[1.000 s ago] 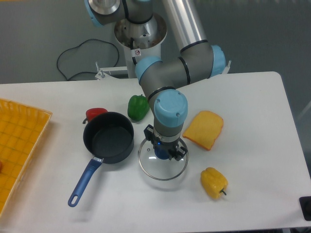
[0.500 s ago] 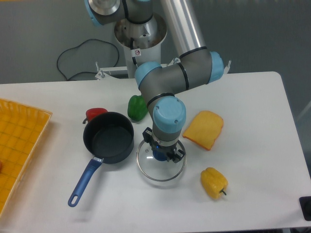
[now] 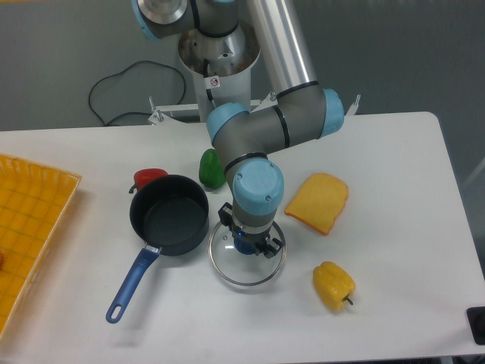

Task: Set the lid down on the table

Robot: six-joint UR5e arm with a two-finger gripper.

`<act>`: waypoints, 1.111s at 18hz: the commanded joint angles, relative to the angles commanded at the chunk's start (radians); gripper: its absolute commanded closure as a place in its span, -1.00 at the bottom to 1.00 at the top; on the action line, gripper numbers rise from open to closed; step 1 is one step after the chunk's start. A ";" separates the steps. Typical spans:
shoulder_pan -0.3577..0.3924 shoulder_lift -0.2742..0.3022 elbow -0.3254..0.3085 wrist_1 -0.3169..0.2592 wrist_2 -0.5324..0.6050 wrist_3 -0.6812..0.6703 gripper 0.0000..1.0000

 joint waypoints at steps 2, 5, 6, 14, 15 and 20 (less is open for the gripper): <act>0.000 -0.002 0.000 0.002 -0.002 0.000 -0.07; -0.002 -0.006 0.000 0.009 0.000 0.000 -0.08; -0.003 -0.008 0.000 0.014 0.000 0.000 -0.09; -0.008 -0.011 0.000 0.014 0.002 0.003 -0.11; -0.008 -0.011 0.000 0.015 0.002 0.003 -0.11; -0.011 -0.017 0.000 0.029 0.005 0.005 -0.11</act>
